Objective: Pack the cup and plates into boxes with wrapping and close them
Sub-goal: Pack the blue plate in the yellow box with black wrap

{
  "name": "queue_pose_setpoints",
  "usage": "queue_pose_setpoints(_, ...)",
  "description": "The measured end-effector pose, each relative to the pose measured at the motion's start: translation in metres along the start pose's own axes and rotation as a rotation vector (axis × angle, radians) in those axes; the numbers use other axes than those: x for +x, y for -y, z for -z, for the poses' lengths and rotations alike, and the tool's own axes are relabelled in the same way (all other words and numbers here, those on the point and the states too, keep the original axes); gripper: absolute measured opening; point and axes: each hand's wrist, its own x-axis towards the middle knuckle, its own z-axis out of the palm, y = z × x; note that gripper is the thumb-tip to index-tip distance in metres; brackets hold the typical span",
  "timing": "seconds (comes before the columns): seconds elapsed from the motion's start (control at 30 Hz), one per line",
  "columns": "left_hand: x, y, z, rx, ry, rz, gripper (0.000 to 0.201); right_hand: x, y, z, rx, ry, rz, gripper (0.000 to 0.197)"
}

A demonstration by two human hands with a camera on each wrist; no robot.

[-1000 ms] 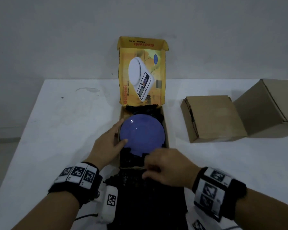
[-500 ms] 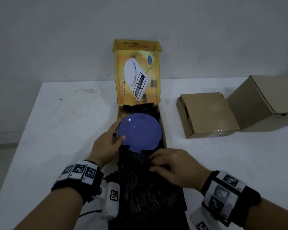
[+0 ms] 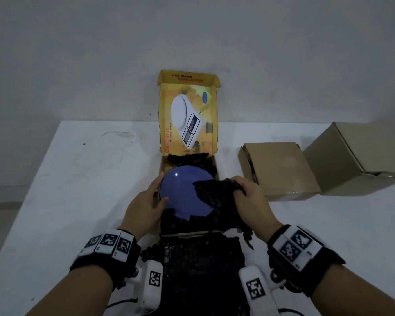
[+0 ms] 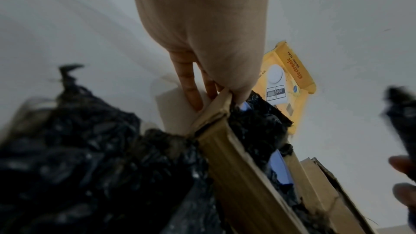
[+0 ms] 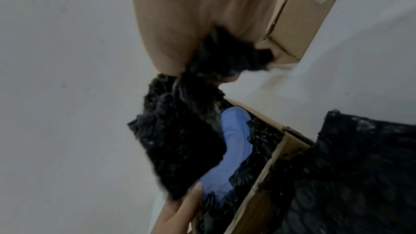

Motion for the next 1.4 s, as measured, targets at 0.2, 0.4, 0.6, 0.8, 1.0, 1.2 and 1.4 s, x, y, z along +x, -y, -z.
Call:
queue_pose_setpoints(0.2, -0.001, -0.004, 0.001, -0.019, -0.008, -0.002, 0.066, 0.011, 0.008, -0.011, -0.059, -0.039, -0.023, 0.037)
queue_pose_setpoints(0.4, 0.0, -0.001, -0.002, -0.012, -0.024, -0.003, 0.065, 0.026, 0.01, -0.023, -0.011, -0.086, -0.096, 0.034)
queue_pose_setpoints(0.6, 0.0, 0.002, -0.003, -0.025, -0.05, -0.05, 0.064, 0.034, 0.019, -0.028, -0.132, 0.014, -0.009, 0.044)
queue_pose_setpoints(0.8, 0.004, 0.005, -0.003, -0.093, -0.086, -0.005, 0.046, 0.053, 0.021, -0.035, -0.185, 0.155, 0.025, 0.03)
queue_pose_setpoints(1.0, 0.012, 0.004, 0.001, -0.126, -0.101, 0.004, 0.044, 0.068, 0.028, -0.05, -0.143, 0.12, 0.039, 0.015)
queue_pose_setpoints(1.2, 0.011, 0.0, -0.009, -0.015, -0.152, 0.072, 0.051, 0.096, 0.031, -0.081, -0.46, -0.001, 0.267, 0.049)
queue_pose_setpoints(1.4, 0.015, 0.005, -0.013, 0.076, -0.144, 0.02, 0.059, 0.118, 0.031, -0.099, -0.902, 0.078, 0.383, 0.029)
